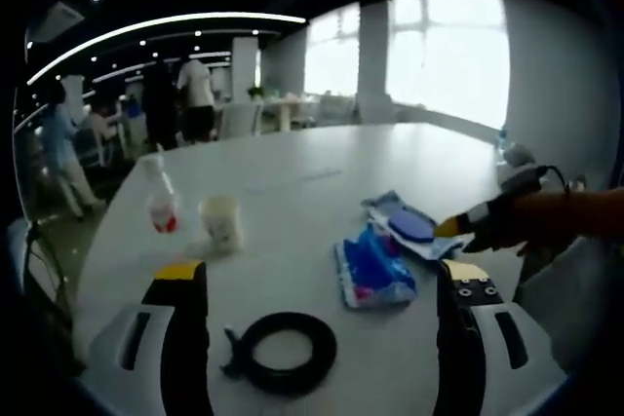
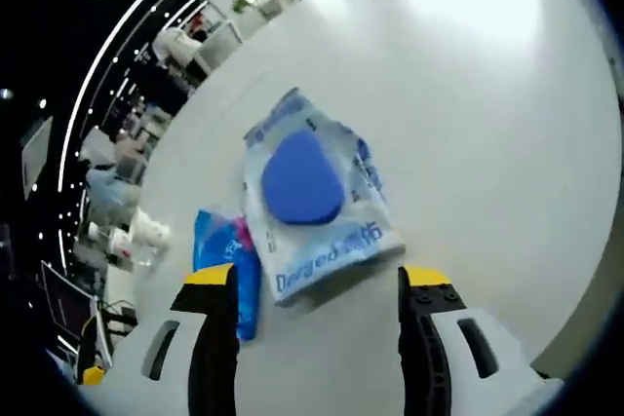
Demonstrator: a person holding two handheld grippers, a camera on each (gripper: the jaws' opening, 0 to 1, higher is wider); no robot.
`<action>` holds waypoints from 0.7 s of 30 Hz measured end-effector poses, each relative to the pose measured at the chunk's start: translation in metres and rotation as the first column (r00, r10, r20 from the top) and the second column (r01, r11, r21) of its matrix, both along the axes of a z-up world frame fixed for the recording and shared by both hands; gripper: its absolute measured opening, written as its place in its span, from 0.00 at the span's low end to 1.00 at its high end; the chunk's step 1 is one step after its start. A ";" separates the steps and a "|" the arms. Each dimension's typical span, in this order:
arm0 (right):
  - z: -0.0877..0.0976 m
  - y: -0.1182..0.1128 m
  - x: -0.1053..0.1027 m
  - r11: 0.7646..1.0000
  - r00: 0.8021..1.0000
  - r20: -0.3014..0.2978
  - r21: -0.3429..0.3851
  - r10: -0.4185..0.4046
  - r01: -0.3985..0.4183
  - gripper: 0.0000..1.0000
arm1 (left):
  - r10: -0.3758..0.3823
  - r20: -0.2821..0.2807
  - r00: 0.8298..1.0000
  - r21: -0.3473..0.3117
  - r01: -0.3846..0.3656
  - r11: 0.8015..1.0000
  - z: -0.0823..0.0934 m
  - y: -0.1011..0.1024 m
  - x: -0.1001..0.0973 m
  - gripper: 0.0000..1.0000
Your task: Arrange the tabletop items into an orderly group along one side of the table until the central work area is clear of visible clutter.
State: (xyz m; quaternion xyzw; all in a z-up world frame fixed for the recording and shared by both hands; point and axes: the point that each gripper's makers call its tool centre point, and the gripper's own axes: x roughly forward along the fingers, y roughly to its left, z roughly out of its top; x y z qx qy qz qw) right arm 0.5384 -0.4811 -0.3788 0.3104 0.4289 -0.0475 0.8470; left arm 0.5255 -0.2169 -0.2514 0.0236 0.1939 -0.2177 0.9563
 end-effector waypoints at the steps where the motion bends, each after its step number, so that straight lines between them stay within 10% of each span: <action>1: 0.000 -0.001 -0.002 1.000 1.000 -0.001 -0.004 -0.006 0.006 0.67 | 0.004 -0.001 1.000 0.000 -0.004 1.000 0.000 0.001 0.000 0.95; 10: -0.006 -0.001 0.004 0.997 0.996 -0.057 -0.025 -0.068 0.067 0.60 | -0.003 -0.007 1.000 0.018 0.004 1.000 -0.004 0.000 -0.001 0.93; 21: -0.021 -0.011 0.006 0.982 0.992 -0.093 -0.179 -0.079 0.061 0.26 | -0.017 -0.004 1.000 0.040 0.017 0.999 -0.004 -0.002 -0.001 0.90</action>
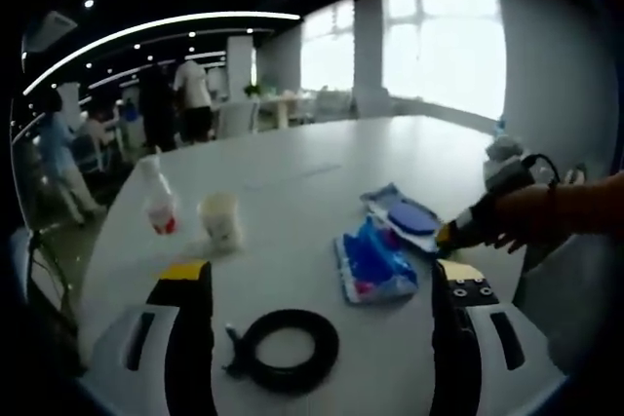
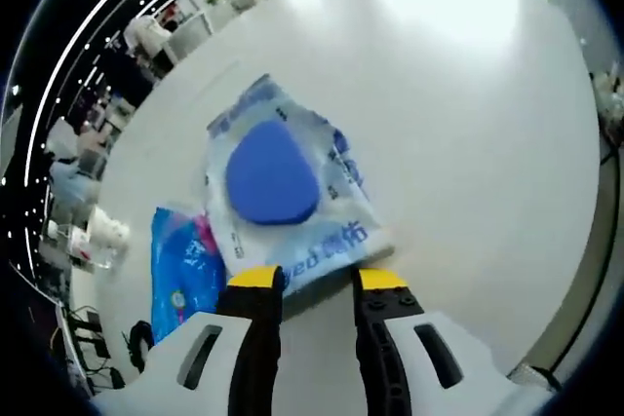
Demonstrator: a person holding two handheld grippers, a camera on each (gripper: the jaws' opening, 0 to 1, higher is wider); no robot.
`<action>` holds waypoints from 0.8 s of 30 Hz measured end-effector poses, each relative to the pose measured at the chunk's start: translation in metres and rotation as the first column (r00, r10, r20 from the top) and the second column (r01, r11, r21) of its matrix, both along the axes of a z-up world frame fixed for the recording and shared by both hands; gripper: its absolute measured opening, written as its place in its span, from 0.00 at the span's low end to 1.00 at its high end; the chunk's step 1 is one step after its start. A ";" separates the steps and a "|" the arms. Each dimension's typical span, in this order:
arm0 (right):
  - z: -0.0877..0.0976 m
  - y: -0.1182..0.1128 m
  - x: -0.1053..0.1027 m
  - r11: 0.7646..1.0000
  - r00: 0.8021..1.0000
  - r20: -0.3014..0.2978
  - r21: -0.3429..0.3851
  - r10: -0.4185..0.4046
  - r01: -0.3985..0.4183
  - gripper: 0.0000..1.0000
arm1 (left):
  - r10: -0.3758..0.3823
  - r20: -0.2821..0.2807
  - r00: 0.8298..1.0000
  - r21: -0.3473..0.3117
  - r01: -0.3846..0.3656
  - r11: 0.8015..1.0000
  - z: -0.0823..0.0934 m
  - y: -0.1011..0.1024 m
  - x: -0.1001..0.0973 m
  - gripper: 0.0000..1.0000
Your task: Arrange the tabletop items into an orderly group along one side of the table until the central work area is clear of visible clutter.
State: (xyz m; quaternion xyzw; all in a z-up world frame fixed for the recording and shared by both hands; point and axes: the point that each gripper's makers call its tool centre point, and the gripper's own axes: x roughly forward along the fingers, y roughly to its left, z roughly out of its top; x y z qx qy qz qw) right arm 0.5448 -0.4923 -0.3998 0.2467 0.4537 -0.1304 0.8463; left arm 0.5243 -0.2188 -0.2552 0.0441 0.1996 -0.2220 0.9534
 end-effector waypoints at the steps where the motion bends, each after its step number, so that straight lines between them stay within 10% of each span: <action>1: 0.000 -0.001 0.000 1.000 1.000 -0.003 -0.005 0.002 -0.002 0.24 | -0.002 -0.002 1.000 0.001 0.002 1.000 0.000 0.000 0.000 0.90; 24: 0.001 -0.012 0.010 0.992 0.997 0.036 0.112 -0.065 0.061 0.01 | -0.089 -0.012 0.996 0.006 0.089 0.996 0.003 -0.017 0.003 0.74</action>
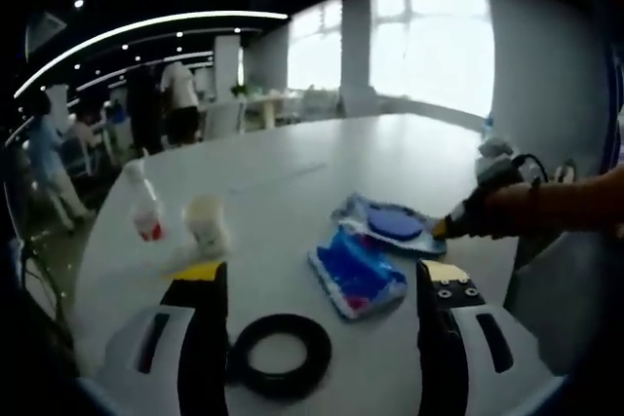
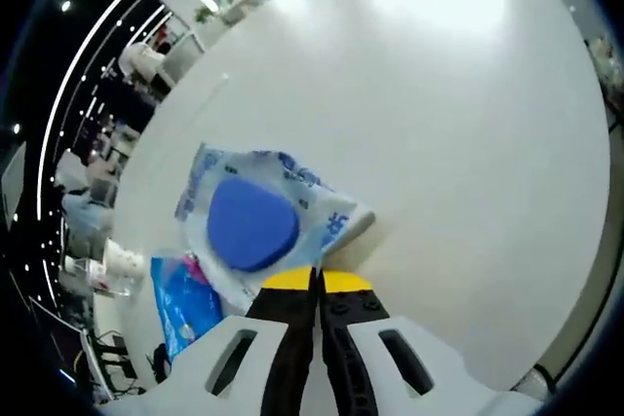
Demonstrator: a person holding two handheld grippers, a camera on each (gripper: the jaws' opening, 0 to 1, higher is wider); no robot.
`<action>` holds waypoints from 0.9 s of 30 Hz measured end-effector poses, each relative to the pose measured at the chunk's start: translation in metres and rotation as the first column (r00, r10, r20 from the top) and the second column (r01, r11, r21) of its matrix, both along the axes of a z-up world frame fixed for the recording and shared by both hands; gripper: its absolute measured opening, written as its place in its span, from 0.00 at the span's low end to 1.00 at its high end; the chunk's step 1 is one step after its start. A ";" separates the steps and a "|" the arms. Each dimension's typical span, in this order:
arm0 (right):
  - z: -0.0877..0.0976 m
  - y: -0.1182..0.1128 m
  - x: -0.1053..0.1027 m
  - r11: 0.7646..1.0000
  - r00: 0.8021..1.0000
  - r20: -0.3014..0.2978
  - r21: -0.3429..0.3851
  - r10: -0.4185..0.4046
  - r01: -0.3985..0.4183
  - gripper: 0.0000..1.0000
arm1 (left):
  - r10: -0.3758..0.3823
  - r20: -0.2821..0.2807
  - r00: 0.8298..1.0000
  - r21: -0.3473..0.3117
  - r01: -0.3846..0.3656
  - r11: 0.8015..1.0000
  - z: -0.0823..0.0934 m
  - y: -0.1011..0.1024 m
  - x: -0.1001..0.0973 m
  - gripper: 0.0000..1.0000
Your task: Arrange the tabletop items into an orderly group along one side of the table until the central work area is clear of visible clutter.
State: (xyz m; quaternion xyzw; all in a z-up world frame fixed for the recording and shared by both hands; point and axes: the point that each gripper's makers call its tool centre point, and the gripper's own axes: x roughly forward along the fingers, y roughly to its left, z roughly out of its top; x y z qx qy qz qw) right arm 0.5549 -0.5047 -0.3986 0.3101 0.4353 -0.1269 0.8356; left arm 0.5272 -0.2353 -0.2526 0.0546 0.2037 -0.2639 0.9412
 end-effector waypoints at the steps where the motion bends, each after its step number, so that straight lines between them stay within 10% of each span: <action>1: 0.000 0.000 0.000 1.000 1.000 0.001 -0.002 0.003 -0.003 0.01 | -0.009 -0.003 1.000 0.004 0.009 1.000 0.000 -0.002 0.002 0.73; 27: 0.000 -0.003 0.000 1.000 1.000 0.009 0.017 0.018 -0.018 0.01 | -0.181 -0.037 0.983 0.020 0.181 0.983 -0.010 -0.059 0.081 0.66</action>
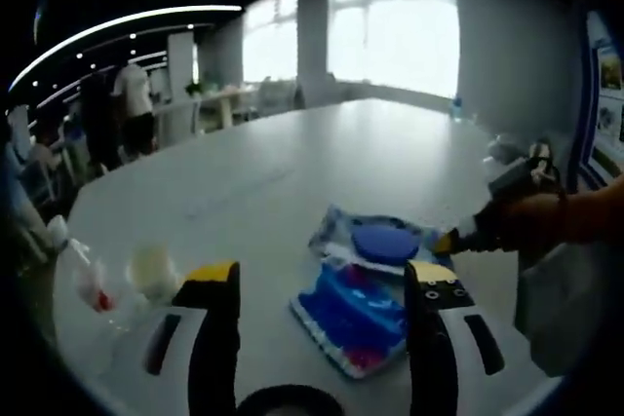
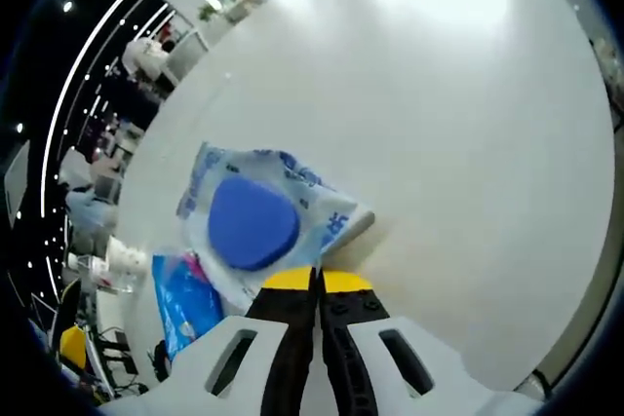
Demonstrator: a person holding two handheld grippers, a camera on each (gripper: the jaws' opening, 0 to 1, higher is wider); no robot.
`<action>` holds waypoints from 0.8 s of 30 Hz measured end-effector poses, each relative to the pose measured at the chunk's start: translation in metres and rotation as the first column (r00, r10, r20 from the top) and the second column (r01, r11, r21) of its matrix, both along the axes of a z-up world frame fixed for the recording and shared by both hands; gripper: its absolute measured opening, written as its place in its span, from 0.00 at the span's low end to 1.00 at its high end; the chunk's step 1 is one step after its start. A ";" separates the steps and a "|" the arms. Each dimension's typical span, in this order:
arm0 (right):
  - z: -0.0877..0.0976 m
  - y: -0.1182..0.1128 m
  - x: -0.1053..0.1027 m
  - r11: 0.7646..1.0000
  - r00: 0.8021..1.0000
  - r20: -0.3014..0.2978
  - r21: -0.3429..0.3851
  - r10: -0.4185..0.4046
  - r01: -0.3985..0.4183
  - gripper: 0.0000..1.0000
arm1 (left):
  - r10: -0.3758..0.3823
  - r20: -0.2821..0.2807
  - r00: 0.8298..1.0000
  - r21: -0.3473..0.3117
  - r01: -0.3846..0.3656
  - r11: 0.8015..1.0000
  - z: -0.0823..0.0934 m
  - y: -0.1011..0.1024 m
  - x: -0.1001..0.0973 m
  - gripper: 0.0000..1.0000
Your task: Arrange the tabletop items into an orderly group along one side of the table until the central work area is clear of visible clutter.
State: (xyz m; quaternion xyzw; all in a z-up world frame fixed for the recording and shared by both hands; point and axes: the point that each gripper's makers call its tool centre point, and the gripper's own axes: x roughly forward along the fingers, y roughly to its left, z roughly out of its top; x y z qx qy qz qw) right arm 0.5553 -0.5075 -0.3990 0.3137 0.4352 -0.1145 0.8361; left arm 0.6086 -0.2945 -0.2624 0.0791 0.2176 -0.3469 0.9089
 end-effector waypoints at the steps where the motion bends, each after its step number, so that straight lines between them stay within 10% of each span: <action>1: 0.000 0.000 0.000 1.000 1.000 0.000 0.001 -0.001 0.001 0.01 | -0.009 -0.004 1.000 0.010 0.009 1.000 -0.002 -0.003 0.004 0.67; 24: -0.003 -0.002 0.001 1.000 1.000 -0.005 0.029 0.009 -0.009 0.01 | -0.095 -0.097 0.991 0.039 0.099 0.994 -0.069 -0.058 0.072 0.67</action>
